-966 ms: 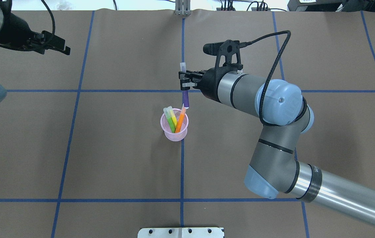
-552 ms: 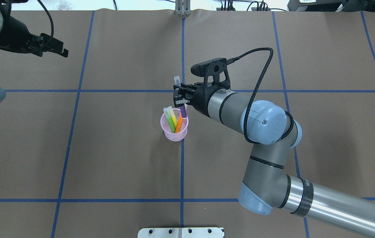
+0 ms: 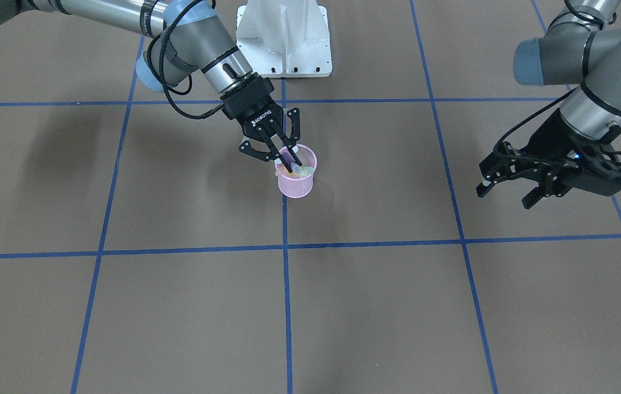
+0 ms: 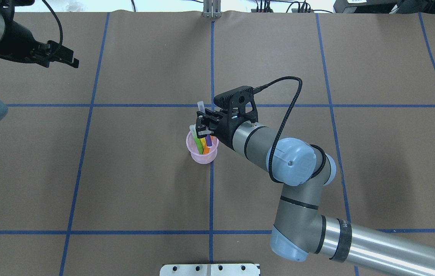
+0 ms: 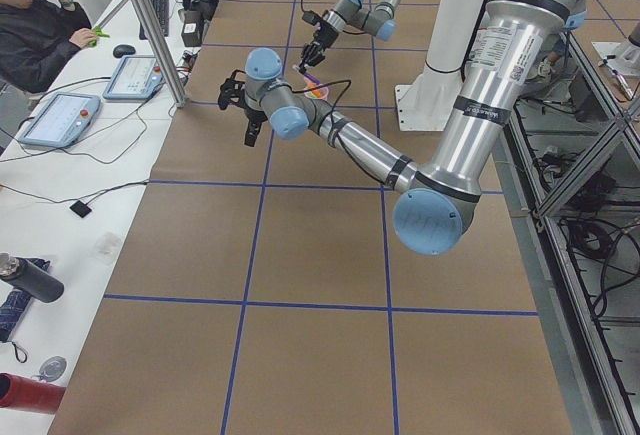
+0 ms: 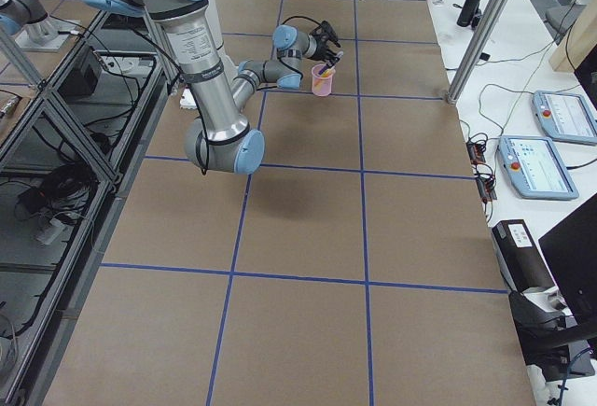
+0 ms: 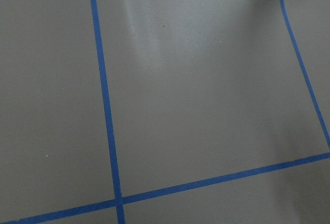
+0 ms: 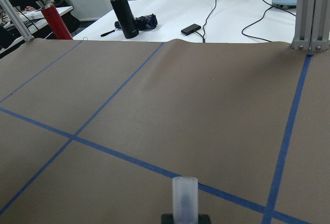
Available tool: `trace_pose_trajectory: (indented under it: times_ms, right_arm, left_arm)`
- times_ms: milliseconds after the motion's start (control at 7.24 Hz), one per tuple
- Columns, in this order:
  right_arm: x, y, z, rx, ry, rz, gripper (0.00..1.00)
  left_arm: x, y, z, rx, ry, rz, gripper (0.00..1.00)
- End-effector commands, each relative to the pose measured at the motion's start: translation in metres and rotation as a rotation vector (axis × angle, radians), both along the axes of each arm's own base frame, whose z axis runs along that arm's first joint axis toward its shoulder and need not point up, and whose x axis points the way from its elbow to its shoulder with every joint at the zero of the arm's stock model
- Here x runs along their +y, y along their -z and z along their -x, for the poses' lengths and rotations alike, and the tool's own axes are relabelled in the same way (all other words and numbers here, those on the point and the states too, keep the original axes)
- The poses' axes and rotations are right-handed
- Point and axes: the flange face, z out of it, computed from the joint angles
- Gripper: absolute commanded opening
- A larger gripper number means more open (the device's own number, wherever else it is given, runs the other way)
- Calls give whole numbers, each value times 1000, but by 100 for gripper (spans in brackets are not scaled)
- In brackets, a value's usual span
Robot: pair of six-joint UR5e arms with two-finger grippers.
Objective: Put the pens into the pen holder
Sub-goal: 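Lower the purple marker into the cup and open the right gripper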
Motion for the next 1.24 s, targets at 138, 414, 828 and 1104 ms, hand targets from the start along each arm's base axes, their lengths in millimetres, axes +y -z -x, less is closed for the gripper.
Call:
trace_pose_trajectory:
  times_ms: [138, 414, 828, 1104]
  right_arm:
    - [9, -1, 7, 1, -1, -1, 0]
    - [6, 0, 14, 9, -2, 0, 0]
    - [4, 10, 19, -2, -7, -1, 89]
    - [4, 18, 18, -19, -6, 2, 99]
  left_arm:
    - [-1, -3, -1, -3, 0, 7, 99]
    - [-2, -8, -3, -8, -1, 17, 100]
    - [-4, -12, -5, -12, -3, 23, 100]
    - [-5, -13, -5, -13, -3, 25, 100]
